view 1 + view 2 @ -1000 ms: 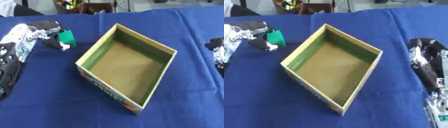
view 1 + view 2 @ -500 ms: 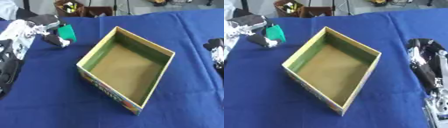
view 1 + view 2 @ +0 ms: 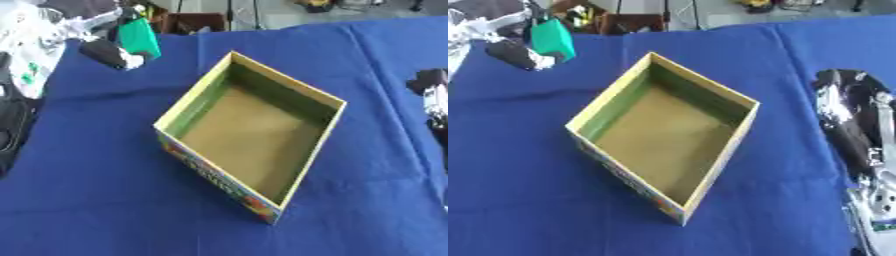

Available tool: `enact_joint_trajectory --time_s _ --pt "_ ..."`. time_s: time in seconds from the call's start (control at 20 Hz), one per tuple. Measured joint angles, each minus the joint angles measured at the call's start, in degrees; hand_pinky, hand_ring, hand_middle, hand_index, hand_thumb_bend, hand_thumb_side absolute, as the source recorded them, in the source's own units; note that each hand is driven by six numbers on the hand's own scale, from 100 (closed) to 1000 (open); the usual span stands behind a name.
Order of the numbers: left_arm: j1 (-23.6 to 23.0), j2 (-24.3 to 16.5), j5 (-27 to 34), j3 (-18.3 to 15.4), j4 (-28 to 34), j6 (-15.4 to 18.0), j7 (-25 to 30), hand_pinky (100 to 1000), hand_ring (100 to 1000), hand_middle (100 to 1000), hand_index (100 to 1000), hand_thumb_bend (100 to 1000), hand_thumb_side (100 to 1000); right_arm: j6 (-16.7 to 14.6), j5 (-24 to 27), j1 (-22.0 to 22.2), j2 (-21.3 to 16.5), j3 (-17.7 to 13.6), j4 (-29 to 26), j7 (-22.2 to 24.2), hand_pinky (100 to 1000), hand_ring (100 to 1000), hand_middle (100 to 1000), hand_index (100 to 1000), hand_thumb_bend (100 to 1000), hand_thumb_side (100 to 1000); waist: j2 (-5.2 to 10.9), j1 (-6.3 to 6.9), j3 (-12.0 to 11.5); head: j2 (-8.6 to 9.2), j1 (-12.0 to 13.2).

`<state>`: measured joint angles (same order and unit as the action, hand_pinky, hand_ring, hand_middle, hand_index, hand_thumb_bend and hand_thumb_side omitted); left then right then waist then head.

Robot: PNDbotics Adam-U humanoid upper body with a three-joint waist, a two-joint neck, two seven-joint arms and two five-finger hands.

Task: Pick up objects on the table and place them in the box.

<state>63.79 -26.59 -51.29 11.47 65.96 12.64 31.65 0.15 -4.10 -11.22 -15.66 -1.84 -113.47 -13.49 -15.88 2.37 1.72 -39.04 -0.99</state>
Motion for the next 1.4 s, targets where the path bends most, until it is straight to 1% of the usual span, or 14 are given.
enact_joint_trajectory --time_s 0.2,0.4,0.55,0.8,0.95,1.2,1.4 --pt "0.0 1.4 3.8 2.1 5.9 -0.7 2.7 120 460 488 615 100 503 -0.1 0.2 0.2 -0.7 -0.4 0.0 -0.8 783 684 512 642 100 504 1.06 -0.03 -0.6 -1.52 -1.0" --pt "0.0 3.3 6.8 3.8 11.1 -1.5 5.4 118 459 485 612 100 499 -0.3 0.6 0.1 -1.2 -1.0 0.0 -1.8 782 684 513 643 100 501 1.65 0.03 -0.7 -2.25 -1.5" --pt "0.0 5.3 8.1 4.6 13.0 -2.1 7.3 113 456 483 608 100 493 -0.4 0.8 0.1 -1.5 -1.4 0.0 -2.5 782 684 514 643 100 498 1.93 0.1 -0.7 -2.27 -1.6" --pt "-0.8 9.0 8.3 5.5 13.5 -2.5 8.9 114 459 483 609 100 490 -0.7 1.1 -0.1 -1.9 -1.8 0.0 -3.4 780 685 516 644 100 491 2.35 0.16 -0.7 -2.51 -1.7" --pt "-1.9 11.2 6.9 6.1 13.3 -2.4 9.3 115 460 482 611 100 483 -0.8 1.2 -0.4 -2.2 -2.2 0.0 -4.3 780 685 516 644 100 493 2.39 0.2 -0.7 -2.51 -1.8" --pt "-3.3 14.6 0.8 6.7 11.2 -1.4 8.4 124 465 484 615 100 481 -0.6 1.2 -0.4 -2.3 -2.8 0.0 -5.5 781 687 518 644 100 487 2.39 0.37 -0.6 -2.41 -1.8" --pt "-4.8 16.6 -2.6 7.6 8.9 -0.4 7.9 127 467 485 617 100 488 -0.4 1.2 -0.4 -2.3 -3.1 0.0 -6.6 782 687 518 644 100 485 2.39 0.58 -0.7 -2.38 -1.8"
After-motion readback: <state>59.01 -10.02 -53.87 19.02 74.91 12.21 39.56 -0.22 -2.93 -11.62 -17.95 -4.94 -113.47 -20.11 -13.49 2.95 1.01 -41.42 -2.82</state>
